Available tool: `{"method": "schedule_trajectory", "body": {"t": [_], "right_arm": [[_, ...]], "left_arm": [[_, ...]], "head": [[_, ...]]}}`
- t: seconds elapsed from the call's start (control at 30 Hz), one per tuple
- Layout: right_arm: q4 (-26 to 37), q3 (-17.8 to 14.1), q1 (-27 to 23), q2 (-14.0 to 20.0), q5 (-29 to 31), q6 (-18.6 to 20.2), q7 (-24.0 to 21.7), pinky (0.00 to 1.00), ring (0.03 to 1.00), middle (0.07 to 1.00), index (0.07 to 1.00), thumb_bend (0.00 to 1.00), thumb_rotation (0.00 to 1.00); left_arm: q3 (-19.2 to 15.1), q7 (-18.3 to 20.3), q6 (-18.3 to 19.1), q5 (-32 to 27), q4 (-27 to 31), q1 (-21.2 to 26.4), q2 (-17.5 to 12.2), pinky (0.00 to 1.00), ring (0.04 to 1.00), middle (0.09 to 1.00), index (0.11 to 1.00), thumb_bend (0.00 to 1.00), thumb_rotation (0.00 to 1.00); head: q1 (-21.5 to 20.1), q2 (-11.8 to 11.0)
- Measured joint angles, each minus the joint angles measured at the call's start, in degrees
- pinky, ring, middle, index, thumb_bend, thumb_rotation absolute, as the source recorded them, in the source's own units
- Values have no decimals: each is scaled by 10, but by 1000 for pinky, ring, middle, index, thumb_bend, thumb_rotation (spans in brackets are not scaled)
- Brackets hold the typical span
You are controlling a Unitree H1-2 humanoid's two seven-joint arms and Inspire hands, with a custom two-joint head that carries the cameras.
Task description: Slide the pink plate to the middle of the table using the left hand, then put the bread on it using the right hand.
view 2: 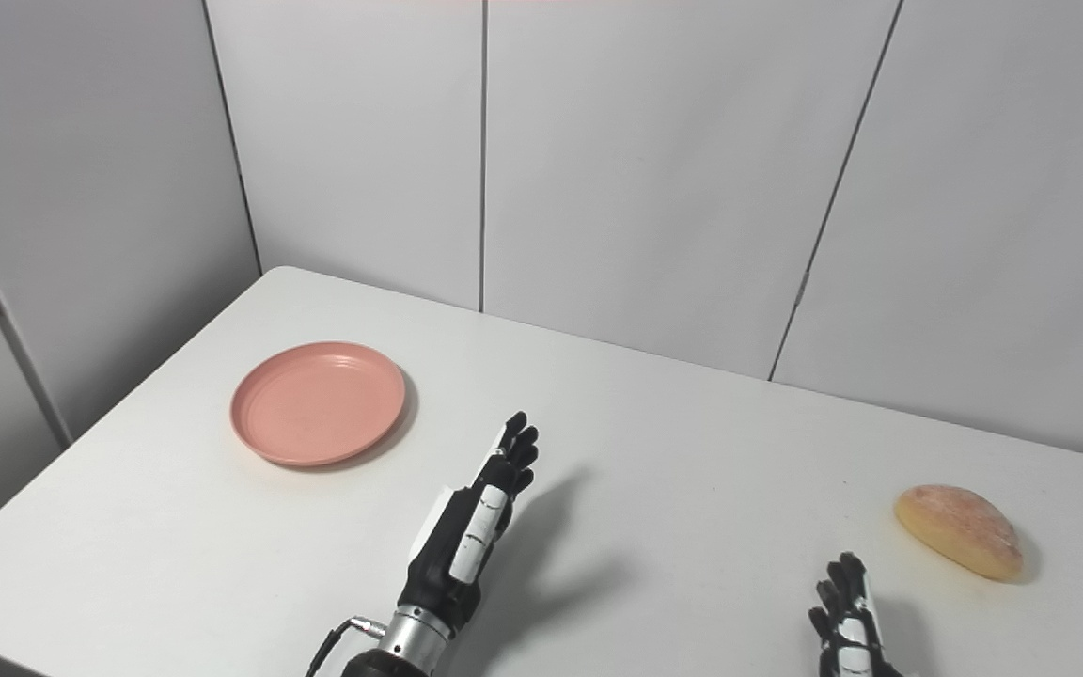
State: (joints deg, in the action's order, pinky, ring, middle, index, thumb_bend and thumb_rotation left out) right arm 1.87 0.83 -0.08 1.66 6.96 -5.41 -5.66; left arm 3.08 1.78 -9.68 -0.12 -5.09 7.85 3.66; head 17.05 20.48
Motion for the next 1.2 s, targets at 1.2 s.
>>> {"method": "schedule_trajectory", "body": {"t": [1.2], "right_arm": [[3,2,1,0,-2,0,-7,1000,1000,1000,1000,550,949]], "left_arm": [[-173,-28,1,-47,-53,122,-182,957,936,937,915,850,1000]], "head": [[16,-15]]}}
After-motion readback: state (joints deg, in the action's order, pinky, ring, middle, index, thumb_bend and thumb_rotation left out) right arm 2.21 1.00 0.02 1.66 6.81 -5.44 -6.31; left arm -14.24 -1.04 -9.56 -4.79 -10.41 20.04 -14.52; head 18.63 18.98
